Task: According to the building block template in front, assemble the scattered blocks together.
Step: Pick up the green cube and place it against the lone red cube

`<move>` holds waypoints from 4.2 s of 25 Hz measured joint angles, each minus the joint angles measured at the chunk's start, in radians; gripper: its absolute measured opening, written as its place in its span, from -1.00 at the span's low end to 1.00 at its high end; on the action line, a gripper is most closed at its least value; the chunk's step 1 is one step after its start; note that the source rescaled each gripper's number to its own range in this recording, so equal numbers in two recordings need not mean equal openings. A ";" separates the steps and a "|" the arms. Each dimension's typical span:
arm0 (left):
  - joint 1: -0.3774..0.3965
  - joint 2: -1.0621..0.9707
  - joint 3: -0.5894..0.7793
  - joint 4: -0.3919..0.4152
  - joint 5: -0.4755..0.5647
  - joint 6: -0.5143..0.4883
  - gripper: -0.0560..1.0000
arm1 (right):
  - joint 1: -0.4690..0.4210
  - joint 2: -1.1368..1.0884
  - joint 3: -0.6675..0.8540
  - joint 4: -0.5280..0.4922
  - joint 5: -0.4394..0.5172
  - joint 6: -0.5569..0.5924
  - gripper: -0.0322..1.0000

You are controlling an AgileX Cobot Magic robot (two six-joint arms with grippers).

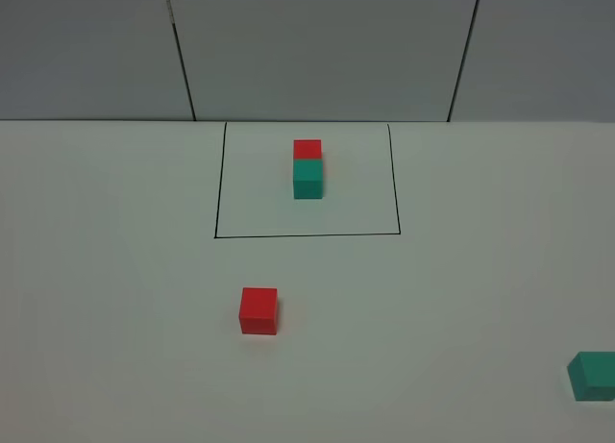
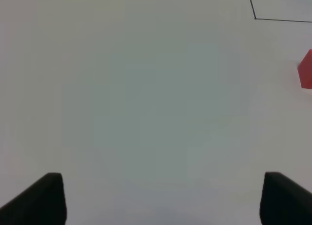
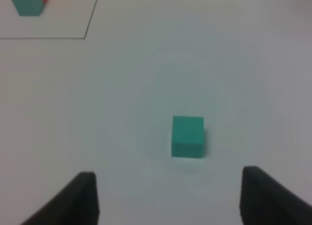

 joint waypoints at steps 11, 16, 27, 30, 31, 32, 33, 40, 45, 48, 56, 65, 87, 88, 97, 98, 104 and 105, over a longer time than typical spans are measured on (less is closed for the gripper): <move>0.000 0.000 0.000 0.000 0.002 0.000 0.84 | 0.000 0.000 0.000 0.000 0.000 0.000 0.14; 0.000 0.000 0.000 0.001 0.002 0.000 0.84 | 0.000 0.000 0.000 0.000 0.000 0.000 0.14; -0.020 0.000 0.000 0.001 0.002 0.000 0.83 | 0.000 0.000 0.000 0.000 0.000 0.000 0.14; -0.025 0.000 0.000 0.003 0.002 0.000 0.83 | 0.000 0.000 0.000 0.000 0.000 0.000 0.14; -0.025 0.000 0.000 0.004 0.002 0.000 0.83 | 0.000 0.000 0.000 0.000 0.000 0.000 0.14; -0.025 0.000 0.000 0.004 0.002 0.000 0.83 | 0.000 0.000 0.000 0.000 0.000 0.000 0.14; -0.025 0.000 0.000 0.004 0.002 0.000 0.83 | 0.000 0.000 0.000 0.000 0.000 0.000 0.14; -0.025 0.000 0.000 0.004 0.002 0.000 0.83 | 0.000 0.000 0.000 0.000 0.000 0.000 0.14; -0.025 0.000 0.000 0.005 0.002 0.000 0.83 | 0.000 0.000 0.000 0.000 0.000 0.000 0.14; -0.025 0.002 0.000 0.005 0.002 -0.001 0.83 | 0.000 0.000 0.000 0.000 0.000 0.000 0.14; -0.025 0.003 0.000 0.005 0.002 -0.001 0.83 | 0.000 0.000 0.000 0.000 0.000 0.000 0.14; -0.025 0.003 0.000 0.005 0.002 -0.001 0.83 | 0.000 0.000 0.000 0.000 0.000 0.000 0.14; -0.025 0.003 0.000 0.005 0.002 -0.001 0.83 | 0.000 0.000 0.000 0.000 0.000 0.000 0.14; -0.025 0.003 0.000 0.005 0.002 -0.001 0.83 | 0.000 0.000 0.000 0.000 0.000 0.000 0.14; -0.025 0.003 0.000 0.005 0.002 -0.002 0.83 | 0.000 0.000 0.000 0.000 0.000 0.001 0.14; -0.025 0.003 0.000 0.005 0.002 -0.002 0.83 | 0.000 0.000 0.000 0.000 0.000 0.001 0.14; -0.025 0.003 0.000 0.005 0.002 -0.002 0.83 | 0.000 0.000 0.000 0.000 0.000 0.001 0.14; -0.025 0.003 0.000 0.005 0.002 -0.002 0.83 | 0.000 0.000 0.000 0.000 0.000 0.001 0.14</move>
